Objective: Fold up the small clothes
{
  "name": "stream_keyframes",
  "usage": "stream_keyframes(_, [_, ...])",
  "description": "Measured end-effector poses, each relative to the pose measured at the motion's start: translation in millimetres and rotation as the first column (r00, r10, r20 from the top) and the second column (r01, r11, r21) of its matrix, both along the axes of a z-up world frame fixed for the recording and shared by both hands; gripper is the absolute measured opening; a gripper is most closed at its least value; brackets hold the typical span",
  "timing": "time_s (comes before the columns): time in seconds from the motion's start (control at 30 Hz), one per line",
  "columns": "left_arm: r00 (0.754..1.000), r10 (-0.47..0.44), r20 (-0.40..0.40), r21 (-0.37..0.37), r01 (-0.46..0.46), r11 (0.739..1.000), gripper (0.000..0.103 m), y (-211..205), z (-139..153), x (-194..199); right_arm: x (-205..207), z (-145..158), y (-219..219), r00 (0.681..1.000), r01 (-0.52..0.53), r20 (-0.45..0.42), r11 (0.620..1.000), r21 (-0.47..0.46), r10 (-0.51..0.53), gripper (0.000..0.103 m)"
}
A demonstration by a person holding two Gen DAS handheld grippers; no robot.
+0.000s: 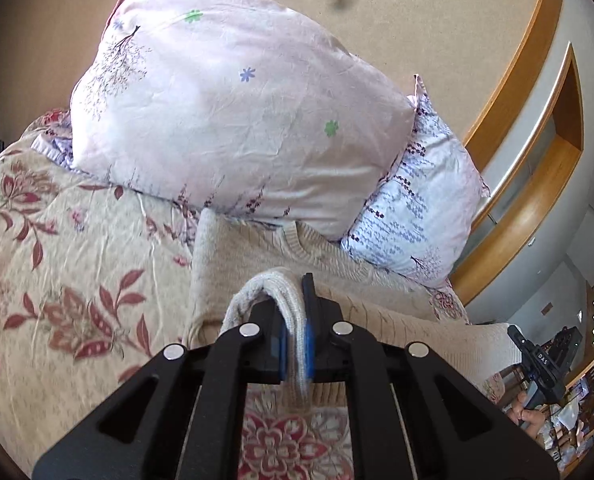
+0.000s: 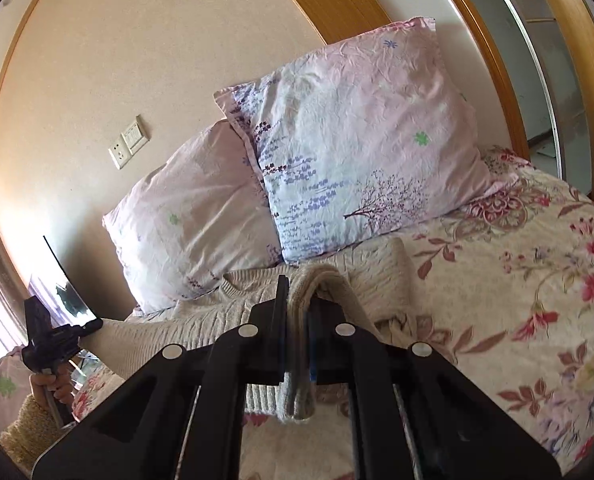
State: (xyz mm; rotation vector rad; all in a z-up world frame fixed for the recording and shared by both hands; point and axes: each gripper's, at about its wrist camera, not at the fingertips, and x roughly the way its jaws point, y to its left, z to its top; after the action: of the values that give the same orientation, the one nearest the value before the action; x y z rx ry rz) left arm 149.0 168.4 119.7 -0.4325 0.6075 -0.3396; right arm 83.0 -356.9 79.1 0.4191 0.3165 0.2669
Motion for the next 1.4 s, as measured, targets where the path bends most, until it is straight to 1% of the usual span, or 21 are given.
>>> stream_keyframes(0.13, [1.000,0.025,0.001,0.026,-0.025,0.999,0.006,-11.1,0.6,46.3,35.8,4.4,3.7,1.000,0.024,-0.014,0.999,-0.032,-0.025,0.008])
stream_keyframes(0.27, [0.998,0.054,-0.033,0.024,-0.053,0.998,0.006,-16.3,-10.1,85.7,73.3,-0.7,3.6,0.998,0.040,-0.053,0.998,-0.050,-0.043,0.008])
stream_keyframes(0.47, [0.991,0.096,-0.097,-0.001,-0.096,0.995,0.006,-15.7,-35.3,123.0,122.9,-19.8,-5.1,0.990,0.047,-0.133,0.999,-0.009,-0.048,0.008])
stream_keyframes(0.6, [0.986,0.114,-0.122,0.020,-0.113,0.993,0.006,-18.8,-49.1,141.8,144.9,-34.8,-5.6,0.981,0.058,-0.185,0.998,-0.003,-0.058,0.008])
stream_keyframes(0.83, [0.971,0.136,-0.194,0.040,-0.130,0.991,0.006,-25.3,-81.3,167.2,171.7,-55.8,-7.8,0.959,0.072,-0.273,0.997,-0.007,-0.071,0.008])
stream_keyframes(0.97, [0.959,0.142,-0.246,0.041,-0.136,0.990,0.006,-29.8,-98.2,176.8,190.1,-65.6,-6.0,0.934,0.065,-0.351,0.998,-0.013,-0.065,0.008])
stream_keyframes(1.07, [0.960,0.133,-0.245,0.044,-0.126,0.991,0.008,-33.3,-99.7,176.1,191.0,-69.4,-9.6,0.922,0.048,-0.387,0.998,0.044,-0.028,0.011])
stream_keyframes(1.13, [0.961,0.125,-0.248,0.027,-0.122,0.992,0.009,-32.5,-98.4,175.8,186.6,-68.7,-12.7,0.921,0.039,-0.390,0.996,0.078,-0.005,0.014])
stream_keyframes(1.2, [0.958,0.117,-0.262,-0.012,-0.124,0.992,0.009,-30.7,-99.3,177.7,182.1,-67.6,-15.1,0.923,0.013,-0.384,0.991,0.131,0.038,0.015])
stream_keyframes(1.3, [0.952,0.110,-0.286,-0.096,-0.142,0.985,0.009,-21.7,-103.0,180.9,186.7,-64.1,-16.0,0.926,0.004,-0.373,0.984,0.181,0.065,0.015])
stream_keyframes(1.37, [0.946,0.111,-0.305,-0.161,-0.166,0.973,0.010,-16.2,-106.9,183.7,197.7,-64.5,-21.5,0.927,0.019,-0.367,0.964,0.264,0.082,0.015])
stream_keyframes(1.4, [0.943,0.111,-0.313,-0.201,-0.180,0.963,0.016,-12.3,-109.0,184.3,203.1,-65.3,-25.8,0.928,0.039,-0.363,0.949,0.314,0.081,0.015])
